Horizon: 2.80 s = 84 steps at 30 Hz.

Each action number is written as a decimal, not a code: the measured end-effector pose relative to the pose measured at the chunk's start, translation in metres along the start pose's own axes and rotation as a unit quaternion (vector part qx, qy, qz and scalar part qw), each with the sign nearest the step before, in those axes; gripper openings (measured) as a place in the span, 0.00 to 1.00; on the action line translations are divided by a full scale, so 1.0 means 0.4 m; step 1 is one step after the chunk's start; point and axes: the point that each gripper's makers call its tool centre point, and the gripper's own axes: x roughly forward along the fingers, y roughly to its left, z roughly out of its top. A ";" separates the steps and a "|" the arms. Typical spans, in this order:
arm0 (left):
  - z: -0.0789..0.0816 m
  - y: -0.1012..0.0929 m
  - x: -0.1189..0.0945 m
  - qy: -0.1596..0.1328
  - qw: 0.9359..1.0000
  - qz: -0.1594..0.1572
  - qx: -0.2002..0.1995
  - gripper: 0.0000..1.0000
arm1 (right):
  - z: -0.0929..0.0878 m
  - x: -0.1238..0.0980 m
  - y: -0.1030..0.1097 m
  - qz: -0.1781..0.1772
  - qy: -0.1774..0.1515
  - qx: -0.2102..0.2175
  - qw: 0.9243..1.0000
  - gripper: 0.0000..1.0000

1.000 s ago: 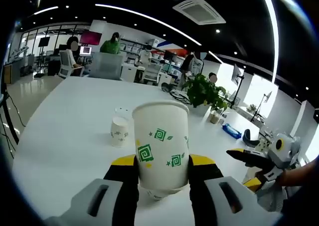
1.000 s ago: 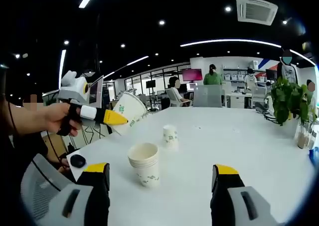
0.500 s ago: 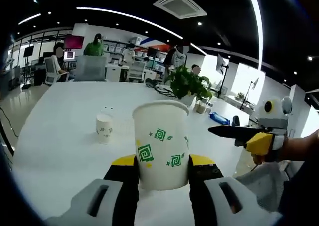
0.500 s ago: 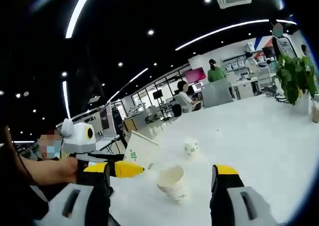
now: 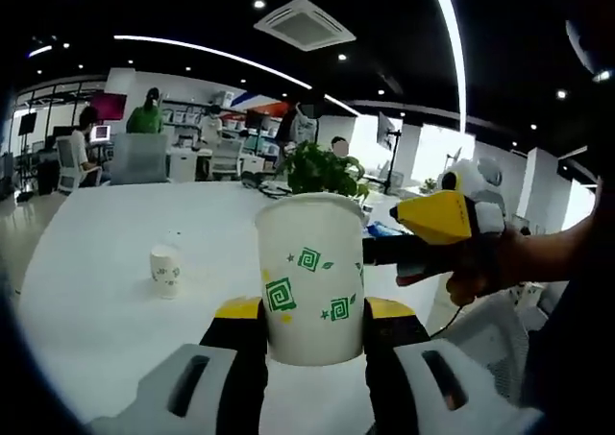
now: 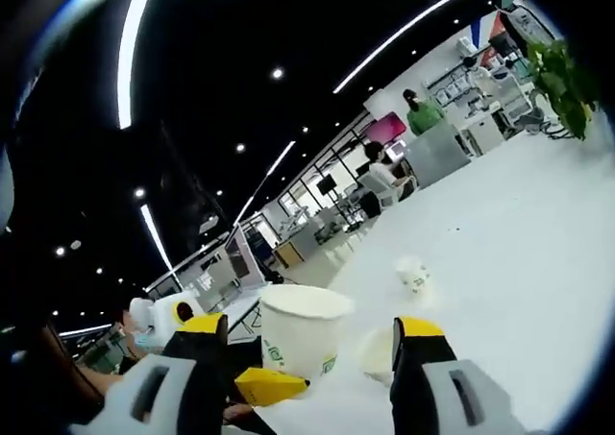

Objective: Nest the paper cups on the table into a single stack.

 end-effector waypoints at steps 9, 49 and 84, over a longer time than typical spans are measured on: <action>-0.015 -0.032 0.020 0.003 1.000 -0.024 0.017 0.38 | -0.014 0.000 0.009 0.009 0.010 0.011 1.000 0.61; -0.059 -0.078 0.033 0.059 0.995 -0.054 0.060 0.38 | -0.048 -0.016 0.011 -0.001 0.031 -0.093 0.995 0.45; -0.045 0.023 -0.035 0.119 0.986 -0.044 0.110 0.34 | -0.063 -0.042 -0.012 -0.037 0.047 -0.201 0.978 0.40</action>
